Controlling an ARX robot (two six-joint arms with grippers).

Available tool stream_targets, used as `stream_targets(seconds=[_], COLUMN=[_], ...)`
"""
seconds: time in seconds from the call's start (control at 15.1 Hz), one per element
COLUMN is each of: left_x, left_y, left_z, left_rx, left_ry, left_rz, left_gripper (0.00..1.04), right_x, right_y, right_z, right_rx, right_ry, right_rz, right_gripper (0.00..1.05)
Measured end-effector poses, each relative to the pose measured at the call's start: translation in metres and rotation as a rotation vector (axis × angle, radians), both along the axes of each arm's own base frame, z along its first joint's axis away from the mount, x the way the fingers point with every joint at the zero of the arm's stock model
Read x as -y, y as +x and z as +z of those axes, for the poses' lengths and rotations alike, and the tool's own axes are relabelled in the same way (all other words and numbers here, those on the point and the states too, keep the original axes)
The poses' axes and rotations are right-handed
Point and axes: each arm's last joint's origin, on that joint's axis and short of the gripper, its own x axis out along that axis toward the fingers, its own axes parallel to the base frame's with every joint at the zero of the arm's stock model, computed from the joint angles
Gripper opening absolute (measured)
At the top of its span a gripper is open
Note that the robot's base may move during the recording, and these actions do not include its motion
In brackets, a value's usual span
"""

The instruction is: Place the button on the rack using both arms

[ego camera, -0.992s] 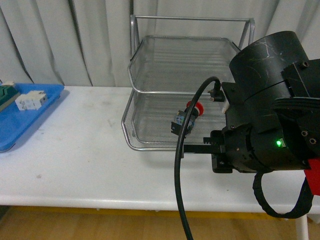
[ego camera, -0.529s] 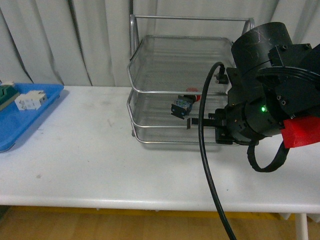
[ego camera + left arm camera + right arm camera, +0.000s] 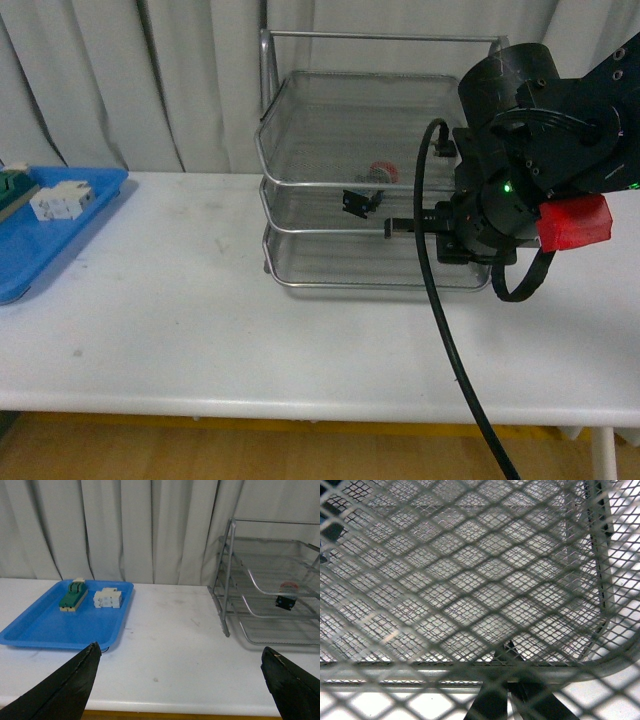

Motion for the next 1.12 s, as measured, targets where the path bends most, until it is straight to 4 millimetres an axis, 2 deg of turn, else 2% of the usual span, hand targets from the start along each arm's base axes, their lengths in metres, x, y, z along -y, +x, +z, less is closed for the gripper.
stream_targets(seconds=[0.13, 0.26, 0.46, 0.6, 0.66, 0.86, 0.93, 0.99, 1.12], left_x=[0.000, 0.000, 0.000, 0.000, 0.000, 0.000, 0.000, 0.000, 0.000], left_y=[0.000, 0.000, 0.000, 0.000, 0.000, 0.000, 0.000, 0.000, 0.000], left_z=[0.000, 0.000, 0.000, 0.000, 0.000, 0.000, 0.000, 0.000, 0.000], left_rx=[0.000, 0.000, 0.001, 0.000, 0.000, 0.000, 0.000, 0.002, 0.000], left_ry=[0.000, 0.000, 0.000, 0.000, 0.000, 0.000, 0.000, 0.000, 0.000], left_rz=[0.000, 0.000, 0.000, 0.000, 0.000, 0.000, 0.000, 0.000, 0.002], left_gripper=[0.98, 0.98, 0.98, 0.98, 0.98, 0.98, 0.98, 0.98, 0.98], right_x=[0.000, 0.001, 0.001, 0.002, 0.007, 0.053, 0.073, 0.095, 0.120], right_y=[0.000, -0.011, -0.045, -0.076, -0.099, -0.148, -0.164, -0.184, -0.229], right_z=[0.000, 0.001, 0.020, 0.028, 0.033, 0.071, 0.079, 0.078, 0.080], right_rx=[0.009, 0.020, 0.038, 0.045, 0.030, 0.176, 0.353, 0.574, 0.691], right_ry=[0.007, 0.039, 0.102, 0.168, 0.256, 0.465, 0.440, 0.317, 0.083], right_rz=[0.004, 0.001, 0.039, 0.075, 0.092, -0.047, -0.100, -0.130, -0.097], right_gripper=[0.02, 0.02, 0.02, 0.02, 0.02, 0.02, 0.02, 0.02, 0.02])
